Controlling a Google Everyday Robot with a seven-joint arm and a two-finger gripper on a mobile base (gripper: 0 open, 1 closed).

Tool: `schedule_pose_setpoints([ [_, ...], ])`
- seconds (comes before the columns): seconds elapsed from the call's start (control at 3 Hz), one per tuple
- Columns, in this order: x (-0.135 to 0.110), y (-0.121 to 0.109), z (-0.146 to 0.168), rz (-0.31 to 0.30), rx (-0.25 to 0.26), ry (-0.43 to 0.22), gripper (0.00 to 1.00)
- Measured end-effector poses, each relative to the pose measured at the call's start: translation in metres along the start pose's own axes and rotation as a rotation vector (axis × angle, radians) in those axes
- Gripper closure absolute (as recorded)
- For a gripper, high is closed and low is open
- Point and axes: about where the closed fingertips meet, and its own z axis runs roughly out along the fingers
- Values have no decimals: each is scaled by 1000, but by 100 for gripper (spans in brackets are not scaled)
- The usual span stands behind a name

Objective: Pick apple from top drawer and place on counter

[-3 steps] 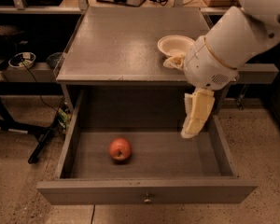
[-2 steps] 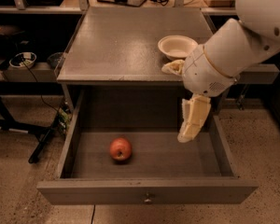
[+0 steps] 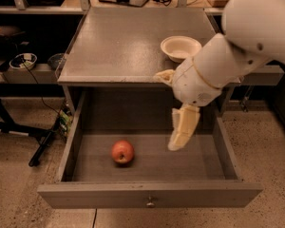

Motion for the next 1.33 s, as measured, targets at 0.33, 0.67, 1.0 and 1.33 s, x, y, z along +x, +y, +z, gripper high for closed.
schedule_pose_setpoints([
  [0.33, -8, -3, 18, -17, -15, 4, 0],
  [0.67, -8, -19, 64, -2, -61, 41, 0],
  [1.0, -8, -19, 65, -2, -60, 39, 0],
  [1.33, 0, -29, 80, -13, -48, -1, 0],
])
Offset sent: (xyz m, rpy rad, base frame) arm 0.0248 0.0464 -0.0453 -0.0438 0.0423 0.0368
